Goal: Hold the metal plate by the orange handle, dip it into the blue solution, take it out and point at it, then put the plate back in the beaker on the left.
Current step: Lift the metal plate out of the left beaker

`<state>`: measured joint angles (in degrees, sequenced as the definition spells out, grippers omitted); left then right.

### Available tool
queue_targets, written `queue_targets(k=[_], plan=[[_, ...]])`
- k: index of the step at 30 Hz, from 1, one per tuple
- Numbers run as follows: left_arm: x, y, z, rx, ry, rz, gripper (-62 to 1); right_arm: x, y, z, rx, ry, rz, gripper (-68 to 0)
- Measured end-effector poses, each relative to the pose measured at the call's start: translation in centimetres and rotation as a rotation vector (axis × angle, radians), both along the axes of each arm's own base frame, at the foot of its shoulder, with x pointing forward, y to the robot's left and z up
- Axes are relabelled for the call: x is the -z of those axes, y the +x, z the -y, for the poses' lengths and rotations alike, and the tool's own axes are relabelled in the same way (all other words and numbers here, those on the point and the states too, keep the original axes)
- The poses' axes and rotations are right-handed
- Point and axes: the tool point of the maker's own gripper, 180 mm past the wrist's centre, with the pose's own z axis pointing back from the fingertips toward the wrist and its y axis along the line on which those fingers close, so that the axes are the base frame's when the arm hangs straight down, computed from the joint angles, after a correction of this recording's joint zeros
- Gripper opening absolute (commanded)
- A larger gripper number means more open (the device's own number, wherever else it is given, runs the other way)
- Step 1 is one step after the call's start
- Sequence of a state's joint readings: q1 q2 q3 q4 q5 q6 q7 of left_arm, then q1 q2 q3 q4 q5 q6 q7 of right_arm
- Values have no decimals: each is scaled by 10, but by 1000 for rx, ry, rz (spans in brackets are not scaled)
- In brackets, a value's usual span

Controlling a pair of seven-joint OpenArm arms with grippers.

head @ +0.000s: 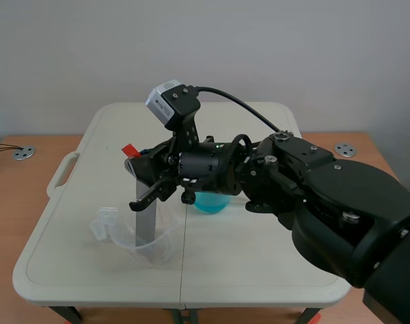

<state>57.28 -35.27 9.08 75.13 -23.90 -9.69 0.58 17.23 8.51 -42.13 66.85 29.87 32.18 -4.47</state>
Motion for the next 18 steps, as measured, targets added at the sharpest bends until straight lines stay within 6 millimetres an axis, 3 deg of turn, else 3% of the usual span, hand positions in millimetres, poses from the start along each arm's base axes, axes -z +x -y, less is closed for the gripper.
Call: queue_targets(k=[10, 18], plan=[[0, 0, 0, -4, -1, 0, -515, -14, -13, -7, -79, 64, 29, -662], [0, 0, 0, -4, 0, 0, -515, -39, -18, -4, -122, 78, 106, -662]])
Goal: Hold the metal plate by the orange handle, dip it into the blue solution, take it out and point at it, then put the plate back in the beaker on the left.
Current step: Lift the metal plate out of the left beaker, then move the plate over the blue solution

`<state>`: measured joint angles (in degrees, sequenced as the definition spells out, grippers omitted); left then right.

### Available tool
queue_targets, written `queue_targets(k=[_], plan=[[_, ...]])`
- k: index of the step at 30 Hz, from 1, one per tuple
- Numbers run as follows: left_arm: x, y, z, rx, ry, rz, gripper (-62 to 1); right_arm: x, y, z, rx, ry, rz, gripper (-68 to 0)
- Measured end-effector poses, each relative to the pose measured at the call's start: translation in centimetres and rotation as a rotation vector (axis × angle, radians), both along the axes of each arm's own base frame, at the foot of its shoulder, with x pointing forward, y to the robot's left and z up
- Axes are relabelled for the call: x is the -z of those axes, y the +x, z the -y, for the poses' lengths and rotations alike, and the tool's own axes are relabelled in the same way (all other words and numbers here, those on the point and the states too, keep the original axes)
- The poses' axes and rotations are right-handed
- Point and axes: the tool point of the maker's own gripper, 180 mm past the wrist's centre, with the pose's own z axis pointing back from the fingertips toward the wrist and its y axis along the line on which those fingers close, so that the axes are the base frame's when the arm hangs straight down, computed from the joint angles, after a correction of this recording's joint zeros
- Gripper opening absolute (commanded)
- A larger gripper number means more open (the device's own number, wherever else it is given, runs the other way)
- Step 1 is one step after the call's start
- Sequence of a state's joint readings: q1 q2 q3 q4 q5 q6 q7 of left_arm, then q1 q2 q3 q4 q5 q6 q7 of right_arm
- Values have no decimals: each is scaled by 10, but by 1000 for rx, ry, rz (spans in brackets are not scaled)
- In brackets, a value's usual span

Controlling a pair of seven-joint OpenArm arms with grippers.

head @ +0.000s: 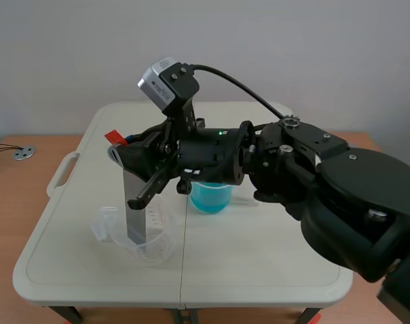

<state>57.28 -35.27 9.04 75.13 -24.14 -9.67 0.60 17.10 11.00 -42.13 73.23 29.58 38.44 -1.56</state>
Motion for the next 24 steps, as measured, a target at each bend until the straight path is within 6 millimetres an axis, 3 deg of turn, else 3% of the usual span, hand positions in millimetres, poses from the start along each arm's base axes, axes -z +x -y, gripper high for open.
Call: queue_targets(k=[12, 24], plan=[[0, 0, 0, 0, 0, 1, -515, -53, -15, 10, -56, 18, 183, -662], [0, 5, 0, 0, -1, 11, -515, -85, -31, 23, -99, 29, 286, -662]])
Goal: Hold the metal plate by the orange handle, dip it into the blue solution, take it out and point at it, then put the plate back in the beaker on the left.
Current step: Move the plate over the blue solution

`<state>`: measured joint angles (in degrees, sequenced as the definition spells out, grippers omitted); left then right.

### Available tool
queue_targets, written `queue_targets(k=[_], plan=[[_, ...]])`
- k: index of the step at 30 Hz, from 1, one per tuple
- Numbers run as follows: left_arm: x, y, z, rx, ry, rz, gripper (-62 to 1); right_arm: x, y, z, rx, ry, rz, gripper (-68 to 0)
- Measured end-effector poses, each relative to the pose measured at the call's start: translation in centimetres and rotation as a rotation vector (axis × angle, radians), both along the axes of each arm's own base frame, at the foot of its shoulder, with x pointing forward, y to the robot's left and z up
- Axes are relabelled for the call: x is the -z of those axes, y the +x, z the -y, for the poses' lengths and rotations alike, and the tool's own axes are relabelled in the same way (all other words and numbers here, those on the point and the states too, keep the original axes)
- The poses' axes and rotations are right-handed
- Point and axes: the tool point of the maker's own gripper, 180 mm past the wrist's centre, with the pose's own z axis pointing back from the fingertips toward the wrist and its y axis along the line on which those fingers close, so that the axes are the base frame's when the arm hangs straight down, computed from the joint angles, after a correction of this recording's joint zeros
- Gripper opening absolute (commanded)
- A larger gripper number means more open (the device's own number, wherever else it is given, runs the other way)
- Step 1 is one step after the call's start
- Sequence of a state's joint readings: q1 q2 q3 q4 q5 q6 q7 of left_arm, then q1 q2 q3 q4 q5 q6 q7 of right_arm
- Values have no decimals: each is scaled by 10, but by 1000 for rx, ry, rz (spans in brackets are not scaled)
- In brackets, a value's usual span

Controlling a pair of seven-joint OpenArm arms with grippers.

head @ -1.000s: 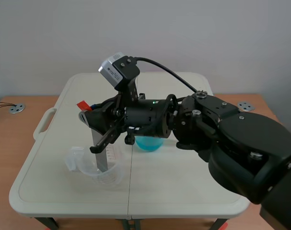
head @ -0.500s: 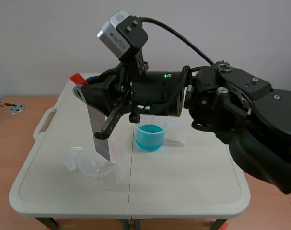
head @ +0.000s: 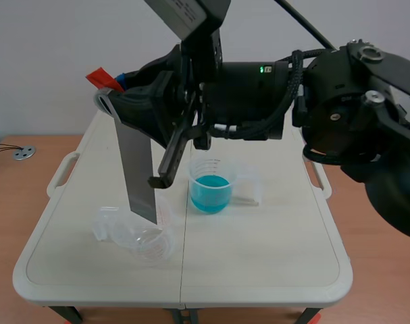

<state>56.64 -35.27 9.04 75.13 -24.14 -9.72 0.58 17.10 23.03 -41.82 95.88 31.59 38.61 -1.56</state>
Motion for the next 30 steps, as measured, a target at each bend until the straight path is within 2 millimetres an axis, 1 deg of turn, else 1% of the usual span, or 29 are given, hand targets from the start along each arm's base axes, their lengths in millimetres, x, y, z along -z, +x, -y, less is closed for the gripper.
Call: queue_targets(k=[3, 8, 15, 17, 18, 20, 23, 25, 30], plan=[[0, 2, 0, 0, 0, 4, -515, -8, 8, 12, 27, 24, -8, -662], [0, 1, 0, 0, 0, 3, -515, -17, 30, 40, 110, 24, 13, -662], [0, 1, 0, 0, 0, 3, -515, -29, 53, 77, 210, 8, 58, -662], [-2, 7, 1, 1, -3, 18, -515, -31, 58, 85, 231, -5, 70, -662], [-5, 13, 2, 0, -6, 34, -515, -32, 60, 89, 240, -10, 76, -662], [-13, 33, 2, -4, -8, 90, -515, -33, 63, 95, 255, -19, 85, -662], [-33, 74, -4, -11, 4, 208, -515, -35, 66, 101, 272, -28, 95, -662], [-48, 100, -8, 4, 16, 283, -515, -33, 67, 102, 279, -44, 91, -662], [-81, 165, -8, 85, 26, 457, -515, -32, 68, 102, 281, -52, 91, -662]])
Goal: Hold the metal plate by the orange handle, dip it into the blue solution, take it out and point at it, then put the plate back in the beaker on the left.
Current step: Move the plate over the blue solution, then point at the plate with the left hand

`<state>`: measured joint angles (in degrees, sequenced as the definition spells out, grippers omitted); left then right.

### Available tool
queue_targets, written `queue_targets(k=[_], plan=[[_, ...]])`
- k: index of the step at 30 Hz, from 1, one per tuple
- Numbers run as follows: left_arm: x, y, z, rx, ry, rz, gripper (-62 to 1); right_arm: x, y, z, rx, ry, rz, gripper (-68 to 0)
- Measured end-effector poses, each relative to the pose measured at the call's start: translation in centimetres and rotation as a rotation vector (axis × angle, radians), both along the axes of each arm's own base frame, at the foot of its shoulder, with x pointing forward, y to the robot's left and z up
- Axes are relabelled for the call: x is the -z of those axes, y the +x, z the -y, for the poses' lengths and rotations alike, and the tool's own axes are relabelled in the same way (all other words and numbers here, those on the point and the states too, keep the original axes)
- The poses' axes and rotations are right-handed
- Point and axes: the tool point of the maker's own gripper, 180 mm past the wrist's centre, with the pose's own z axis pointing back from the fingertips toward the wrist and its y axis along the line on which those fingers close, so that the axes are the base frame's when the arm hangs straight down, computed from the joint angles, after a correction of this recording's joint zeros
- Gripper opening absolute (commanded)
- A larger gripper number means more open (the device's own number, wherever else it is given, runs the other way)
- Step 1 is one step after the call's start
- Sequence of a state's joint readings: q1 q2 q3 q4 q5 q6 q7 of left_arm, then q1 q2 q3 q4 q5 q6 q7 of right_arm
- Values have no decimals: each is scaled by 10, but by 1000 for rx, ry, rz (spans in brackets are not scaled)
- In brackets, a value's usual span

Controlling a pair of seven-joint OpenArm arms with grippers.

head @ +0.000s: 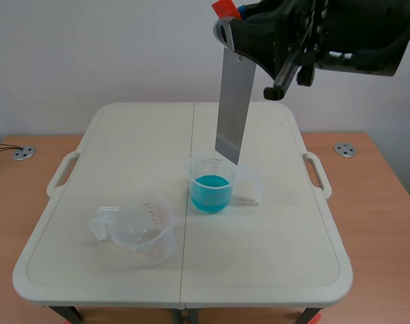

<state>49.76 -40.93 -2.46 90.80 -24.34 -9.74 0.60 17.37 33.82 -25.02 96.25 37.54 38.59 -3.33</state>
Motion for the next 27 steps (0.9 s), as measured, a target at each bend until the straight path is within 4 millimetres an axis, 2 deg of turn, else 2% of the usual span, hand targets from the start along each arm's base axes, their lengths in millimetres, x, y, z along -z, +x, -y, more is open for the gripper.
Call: queue_targets(k=[6, 10, 18, 23, 27], plan=[[-43, 79, -2, 39, 21, 221, -515, -5, 12, 6, 22, -7, 15, -662], [-71, 118, 6, 68, 4, 335, -515, -3, 22, 11, 44, -11, 8, -662], [-85, 158, 59, 183, -50, 374, -515, 1, 35, 16, 72, 10, -14, -662], [-81, 178, 95, 257, -37, 412, -515, 7, 43, 13, 86, 39, -46, -662], [-77, 186, 127, 309, -58, 423, -515, 6, 46, 8, 82, 40, -47, -662]])
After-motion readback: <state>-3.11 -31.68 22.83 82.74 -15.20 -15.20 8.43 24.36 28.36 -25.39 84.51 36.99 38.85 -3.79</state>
